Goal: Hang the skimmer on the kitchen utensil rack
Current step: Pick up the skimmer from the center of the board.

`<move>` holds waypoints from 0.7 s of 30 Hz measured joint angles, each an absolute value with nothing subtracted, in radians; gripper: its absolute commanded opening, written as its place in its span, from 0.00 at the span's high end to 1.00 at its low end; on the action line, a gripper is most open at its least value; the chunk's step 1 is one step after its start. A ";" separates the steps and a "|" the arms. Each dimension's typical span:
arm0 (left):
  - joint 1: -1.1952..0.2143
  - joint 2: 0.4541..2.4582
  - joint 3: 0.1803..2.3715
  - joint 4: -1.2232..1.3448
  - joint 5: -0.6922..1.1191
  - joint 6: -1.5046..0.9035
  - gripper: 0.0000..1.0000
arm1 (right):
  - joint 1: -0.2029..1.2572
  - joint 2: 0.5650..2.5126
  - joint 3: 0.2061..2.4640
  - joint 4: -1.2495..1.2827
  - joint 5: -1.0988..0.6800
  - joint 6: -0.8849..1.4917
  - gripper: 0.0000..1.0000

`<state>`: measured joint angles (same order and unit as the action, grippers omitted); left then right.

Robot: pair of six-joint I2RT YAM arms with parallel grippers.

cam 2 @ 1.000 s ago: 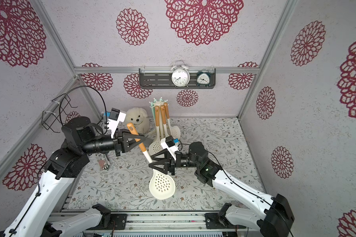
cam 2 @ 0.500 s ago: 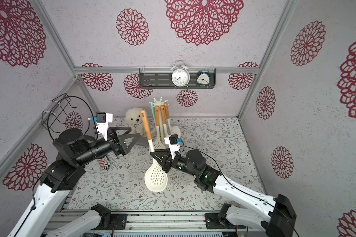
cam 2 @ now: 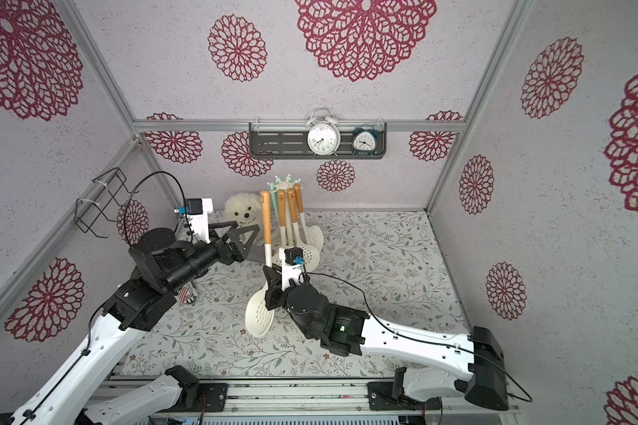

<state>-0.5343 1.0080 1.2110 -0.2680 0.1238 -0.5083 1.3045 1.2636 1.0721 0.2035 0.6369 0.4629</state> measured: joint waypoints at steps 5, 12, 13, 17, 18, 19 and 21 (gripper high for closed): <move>-0.542 1.040 1.211 -0.215 0.144 -0.517 0.25 | 1.306 1.269 1.073 0.203 0.658 0.463 1.00; -0.565 1.074 1.211 -0.159 0.166 -0.529 0.27 | 1.308 1.278 1.084 0.204 0.659 0.464 1.00; -0.570 1.079 1.211 -0.153 0.169 -0.530 0.31 | 1.308 1.279 1.085 0.204 0.659 0.464 1.00; -0.588 1.095 1.211 -0.144 0.172 -0.534 0.45 | 1.308 1.282 1.085 0.204 0.659 0.464 1.00; -0.591 1.096 1.210 -0.142 0.171 -0.537 0.47 | 1.308 1.282 1.085 0.204 0.659 0.464 1.00; -0.591 1.096 1.208 -0.140 0.171 -0.537 0.49 | 1.308 1.282 1.085 0.204 0.659 0.464 1.00; -0.595 1.095 1.203 -0.131 0.171 -0.540 0.52 | 1.308 1.282 1.085 0.204 0.659 0.464 1.00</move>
